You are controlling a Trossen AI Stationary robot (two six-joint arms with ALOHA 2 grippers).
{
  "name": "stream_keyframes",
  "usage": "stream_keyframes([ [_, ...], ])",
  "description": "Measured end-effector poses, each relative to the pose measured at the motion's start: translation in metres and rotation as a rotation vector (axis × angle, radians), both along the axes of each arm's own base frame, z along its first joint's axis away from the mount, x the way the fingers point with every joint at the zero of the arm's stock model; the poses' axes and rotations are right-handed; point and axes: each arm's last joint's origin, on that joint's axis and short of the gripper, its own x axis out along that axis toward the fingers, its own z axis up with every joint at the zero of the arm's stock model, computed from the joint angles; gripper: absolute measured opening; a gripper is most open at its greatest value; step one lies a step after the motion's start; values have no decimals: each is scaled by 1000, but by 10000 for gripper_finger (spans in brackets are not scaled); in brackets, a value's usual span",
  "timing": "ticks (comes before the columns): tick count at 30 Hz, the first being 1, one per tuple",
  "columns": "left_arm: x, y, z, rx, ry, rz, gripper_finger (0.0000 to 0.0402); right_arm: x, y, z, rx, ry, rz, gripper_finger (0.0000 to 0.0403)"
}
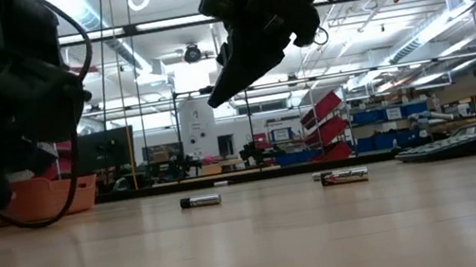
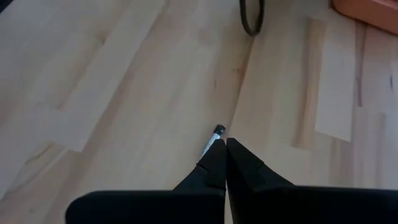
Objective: Sort batteries
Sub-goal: Put the silver battery into the orange bin
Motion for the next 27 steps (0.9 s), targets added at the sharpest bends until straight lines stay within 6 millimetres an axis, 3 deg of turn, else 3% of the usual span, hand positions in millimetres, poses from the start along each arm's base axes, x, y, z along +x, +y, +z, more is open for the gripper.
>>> stream_keyframes([
  [14,2,0,-12,-113,1,-196,140,0,14,1,2,-15,34,0],
  [27,3,-2,-13,-148,-11,-224,82,1,14,2,3,-22,32,0],
])
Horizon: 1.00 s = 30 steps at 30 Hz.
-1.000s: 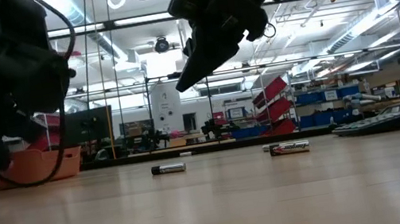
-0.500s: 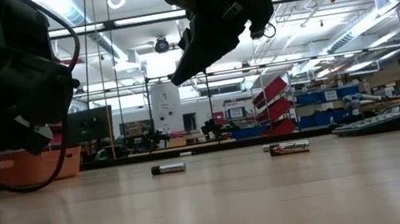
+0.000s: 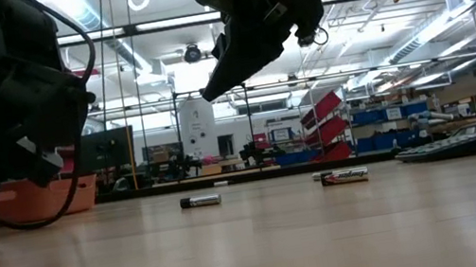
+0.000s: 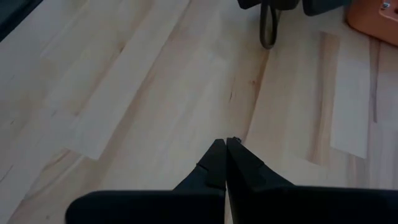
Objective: Sort batteries
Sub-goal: Put the silver battery into the orange bin
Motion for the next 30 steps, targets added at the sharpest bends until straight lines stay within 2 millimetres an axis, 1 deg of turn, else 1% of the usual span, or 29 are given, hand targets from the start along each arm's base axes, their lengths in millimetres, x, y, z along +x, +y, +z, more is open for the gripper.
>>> stream_keyframes([
  [4,1,-1,-1,-9,-13,3,46,0,0,0,0,0,0,0],
  [9,5,-2,2,18,-31,75,10,0,0,0,0,0,0,0],
  [13,25,-6,12,5,-133,78,3,0,0,0,-1,0,0,0],
  [16,39,-8,25,45,-195,108,3,0,0,0,3,2,-6,0],
  [19,34,-5,38,164,-117,198,4,0,0,0,13,8,-17,0],
  [21,36,-5,43,229,-132,277,5,0,0,0,15,11,-19,0],
  [22,33,-4,45,267,-115,316,5,0,0,0,15,11,-18,0],
  [23,29,-4,46,301,-88,350,5,0,1,0,15,11,-16,0],
  [26,26,-5,44,363,-91,433,5,0,1,0,6,8,-6,0],
  [28,19,-4,43,415,-60,488,8,0,1,0,-3,5,3,0],
  [30,16,-4,39,427,-56,564,16,0,1,0,-4,4,5,0],
])
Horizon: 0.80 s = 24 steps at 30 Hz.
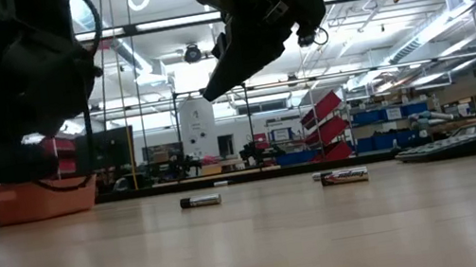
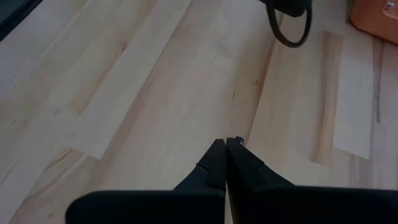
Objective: Sort batteries
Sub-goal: Put the silver battery into the orange bin
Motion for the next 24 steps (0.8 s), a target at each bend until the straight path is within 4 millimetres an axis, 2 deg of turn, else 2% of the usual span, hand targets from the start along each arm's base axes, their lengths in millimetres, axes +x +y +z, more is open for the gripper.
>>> stream_keyframes([
  [5,-15,-2,-10,-70,84,131,47,0,0,0,-11,-4,11,0],
  [10,-27,-1,-17,-28,123,266,77,0,0,0,-48,-10,50,0],
  [16,-20,-2,-14,16,73,330,101,-3,0,-3,-79,16,84,0],
  [24,-12,0,-13,170,-57,344,105,-9,0,-8,-84,97,94,0],
])
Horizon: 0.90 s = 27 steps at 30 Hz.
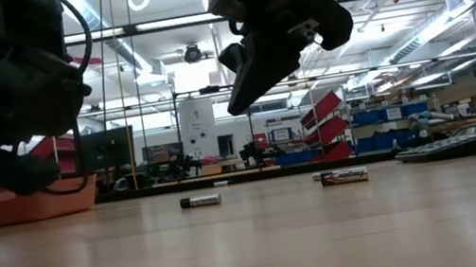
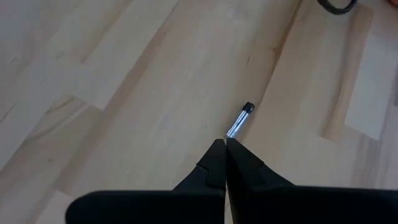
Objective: Sort batteries
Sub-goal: Put the silver battery into the orange bin
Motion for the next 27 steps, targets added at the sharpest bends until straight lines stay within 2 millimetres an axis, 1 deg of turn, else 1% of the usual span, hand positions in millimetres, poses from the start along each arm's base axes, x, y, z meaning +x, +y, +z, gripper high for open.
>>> stream_keyframes([
  [3,2,0,-2,2,-34,0,104,0,0,0,0,5,1,0],
  [7,-5,0,-2,12,21,63,104,-1,0,-1,-2,12,4,0],
  [13,-3,0,-16,-12,-75,68,104,-2,0,-1,-14,18,21,0],
  [17,-9,1,-20,9,-67,105,104,-3,0,-2,-14,30,33,0],
  [22,-5,0,-17,27,-85,102,104,-3,0,-2,-2,32,41,0],
  [27,-7,0,-12,22,-29,116,104,-3,1,-2,0,29,47,0],
])
